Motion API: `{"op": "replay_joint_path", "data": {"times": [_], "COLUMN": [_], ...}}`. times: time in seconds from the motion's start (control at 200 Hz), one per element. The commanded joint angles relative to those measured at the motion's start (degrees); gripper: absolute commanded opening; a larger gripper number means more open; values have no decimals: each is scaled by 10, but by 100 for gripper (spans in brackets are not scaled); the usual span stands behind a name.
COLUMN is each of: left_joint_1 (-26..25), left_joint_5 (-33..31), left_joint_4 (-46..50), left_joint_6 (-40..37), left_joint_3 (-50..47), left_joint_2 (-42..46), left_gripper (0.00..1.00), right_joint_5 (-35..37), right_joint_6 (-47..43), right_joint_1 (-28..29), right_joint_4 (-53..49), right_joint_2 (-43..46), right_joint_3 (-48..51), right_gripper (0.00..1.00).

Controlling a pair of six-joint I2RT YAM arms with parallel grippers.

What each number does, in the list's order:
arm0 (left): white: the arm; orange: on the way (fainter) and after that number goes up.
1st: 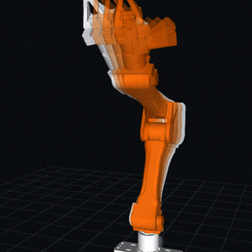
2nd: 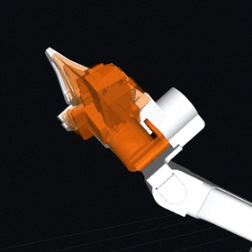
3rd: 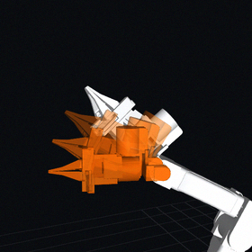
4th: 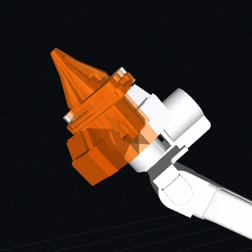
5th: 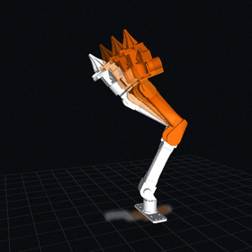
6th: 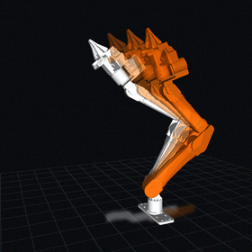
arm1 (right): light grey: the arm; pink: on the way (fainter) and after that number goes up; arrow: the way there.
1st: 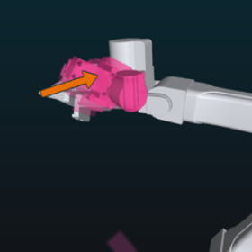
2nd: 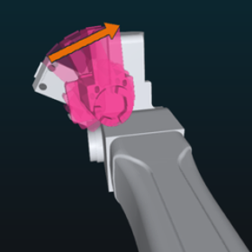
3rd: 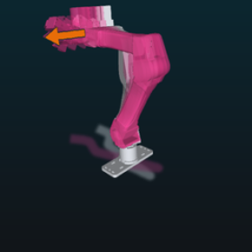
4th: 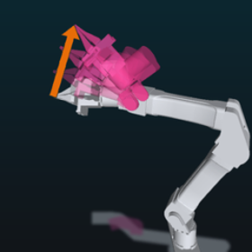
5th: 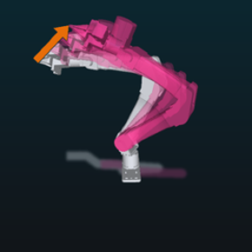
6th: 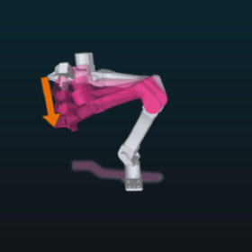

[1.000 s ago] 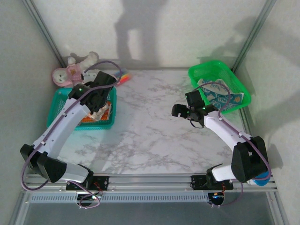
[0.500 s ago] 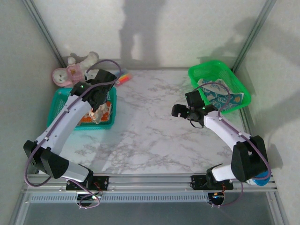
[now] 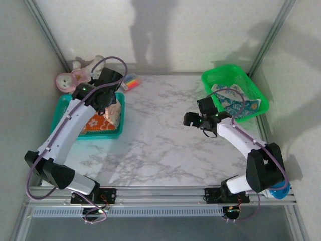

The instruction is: Fold and stack the towels

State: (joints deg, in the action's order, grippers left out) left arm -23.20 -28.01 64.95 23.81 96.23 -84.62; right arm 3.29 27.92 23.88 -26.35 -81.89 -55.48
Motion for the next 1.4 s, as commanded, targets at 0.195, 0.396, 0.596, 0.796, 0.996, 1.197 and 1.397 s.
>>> {"op": "replay_joint_path", "data": {"times": [0.195,0.396,0.596,0.796,0.996,1.197,1.397], "left_joint_1": [3,18,45,85,120,148,163], "left_joint_5": [20,18,-21,-34,-8,-26,-60], "left_joint_4": [-28,-52,-58,-100,-167,-208,-233], "left_joint_6": [7,-7,-61,-122,-171,-195,-208], "left_joint_3": [-49,-93,-106,-147,-200,-223,-234], "left_joint_2": [4,15,18,31,48,30,6], "left_gripper": [0,0,0,0,0,0,0], "right_joint_5": [9,8,7,3,0,-6,-9], "right_joint_6": [4,3,2,2,-1,-1,0], "right_joint_1": [-2,-2,-2,-1,-1,-1,-1], "right_joint_4": [1,-1,-4,-9,-17,-21,-21], "right_joint_2": [-4,-5,-3,-2,1,2,2], "right_joint_3": [3,3,2,-3,-12,-17,-19], "right_gripper": [99,99,99,99,99,99,99]}}
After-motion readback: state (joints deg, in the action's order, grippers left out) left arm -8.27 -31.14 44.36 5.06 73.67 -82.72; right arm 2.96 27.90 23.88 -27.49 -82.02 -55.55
